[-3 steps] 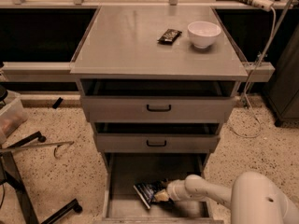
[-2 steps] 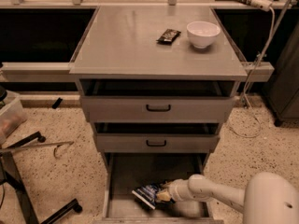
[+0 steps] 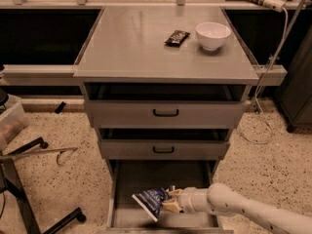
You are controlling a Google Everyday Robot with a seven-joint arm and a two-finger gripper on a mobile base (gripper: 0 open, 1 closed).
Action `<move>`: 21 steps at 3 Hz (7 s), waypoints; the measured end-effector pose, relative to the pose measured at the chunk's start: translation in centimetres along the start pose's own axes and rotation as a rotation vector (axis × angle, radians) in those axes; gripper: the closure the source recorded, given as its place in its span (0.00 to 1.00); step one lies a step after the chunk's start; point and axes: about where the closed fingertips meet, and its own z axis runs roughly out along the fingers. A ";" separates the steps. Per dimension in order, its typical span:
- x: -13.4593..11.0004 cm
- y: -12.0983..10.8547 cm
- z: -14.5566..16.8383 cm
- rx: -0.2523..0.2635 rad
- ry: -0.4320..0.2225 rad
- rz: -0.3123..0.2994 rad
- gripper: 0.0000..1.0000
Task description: Pick blue chip bag from bottom drawer and place on counter
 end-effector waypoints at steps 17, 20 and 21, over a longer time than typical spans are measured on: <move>-56.1 -10.2 -21.8 0.300 -0.303 -0.182 1.00; -56.1 -10.2 -21.8 0.299 -0.303 -0.182 0.35; -56.1 -10.2 -21.8 0.299 -0.303 -0.182 0.11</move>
Offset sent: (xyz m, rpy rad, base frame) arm 0.0048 0.0094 0.0129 0.0015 -0.0323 0.0166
